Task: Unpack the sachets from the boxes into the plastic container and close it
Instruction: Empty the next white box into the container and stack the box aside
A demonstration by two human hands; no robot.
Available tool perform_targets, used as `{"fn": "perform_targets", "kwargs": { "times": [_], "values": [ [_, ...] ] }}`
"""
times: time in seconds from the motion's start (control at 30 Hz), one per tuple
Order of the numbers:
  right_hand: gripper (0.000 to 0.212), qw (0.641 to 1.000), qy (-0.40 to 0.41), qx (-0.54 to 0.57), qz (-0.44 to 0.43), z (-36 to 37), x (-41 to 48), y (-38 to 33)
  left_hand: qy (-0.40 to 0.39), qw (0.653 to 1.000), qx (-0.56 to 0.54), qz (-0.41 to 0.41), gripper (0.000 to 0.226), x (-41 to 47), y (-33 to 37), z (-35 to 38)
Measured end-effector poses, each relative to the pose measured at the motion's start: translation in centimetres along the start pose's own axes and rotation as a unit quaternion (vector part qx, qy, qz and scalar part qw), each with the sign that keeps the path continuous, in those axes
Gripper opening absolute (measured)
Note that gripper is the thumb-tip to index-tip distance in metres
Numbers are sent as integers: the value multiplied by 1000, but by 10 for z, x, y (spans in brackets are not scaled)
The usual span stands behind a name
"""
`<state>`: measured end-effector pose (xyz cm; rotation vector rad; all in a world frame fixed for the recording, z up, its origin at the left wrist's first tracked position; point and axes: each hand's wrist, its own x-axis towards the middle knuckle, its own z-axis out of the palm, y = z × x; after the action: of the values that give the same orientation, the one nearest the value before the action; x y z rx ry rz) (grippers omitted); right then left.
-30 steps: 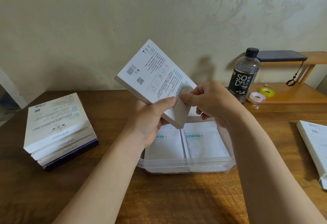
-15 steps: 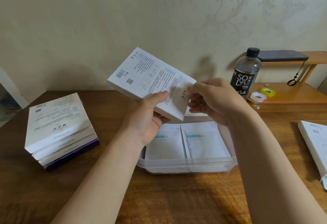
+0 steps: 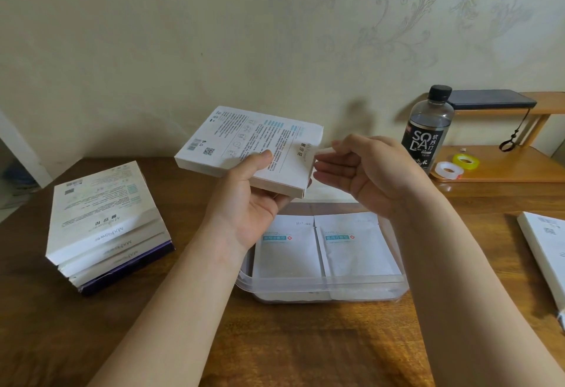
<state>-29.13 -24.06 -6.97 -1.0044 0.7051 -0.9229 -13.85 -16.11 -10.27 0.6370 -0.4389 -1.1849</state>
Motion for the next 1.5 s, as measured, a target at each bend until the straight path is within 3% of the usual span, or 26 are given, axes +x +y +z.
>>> {"fn": "perform_targets", "kwargs": {
  "times": [0.3, 0.43, 0.53, 0.63, 0.7, 0.87, 1.07, 1.23, 1.33, 1.37, 1.5],
  "values": [
    [13, 999, -6, 34, 17, -2, 3, 1, 17, 1000, -15, -9, 28, 1, 1, -2],
    [10, 998, 52, -28, 14, 1, 3, 1, 8, 1000, 3, -3, 28, 0, 0, -1],
    [28, 984, 110, -142, 3, 1, 5, 2, -11, 999, 38, 10, 31, -1, 0, -1],
    [40, 974, 93, -208, 4, 1, 5, 6, -33, 997, 64, 16, 38, -2, -1, 0],
    [31, 973, 64, -220, 9, 1, 3, 9, -45, 996, 76, 16, 44, -3, -2, 0],
    [10, 991, 2, -131, 17, -4, 3, 6, -46, 997, 59, 13, 43, -2, -2, 0],
    [26, 998, -20, -65, 18, -2, 3, 7, -37, 999, 29, 2, 39, -2, 0, 0],
    [17, 998, -32, -24, 39, -2, 3, 5, -30, 999, 13, -4, 36, -1, 1, 0],
    [15, 998, 10, -44, 33, -4, 4, 0, -32, 999, 6, -4, 36, -1, 2, -1],
    [18, 997, 21, -69, 17, -4, 4, -1, -34, 999, 9, -2, 36, -1, 3, -1],
    [64, 991, -35, -129, -12, 2, 0, 4, -39, 999, 36, 9, 37, -2, 2, -1]
  ]
}}
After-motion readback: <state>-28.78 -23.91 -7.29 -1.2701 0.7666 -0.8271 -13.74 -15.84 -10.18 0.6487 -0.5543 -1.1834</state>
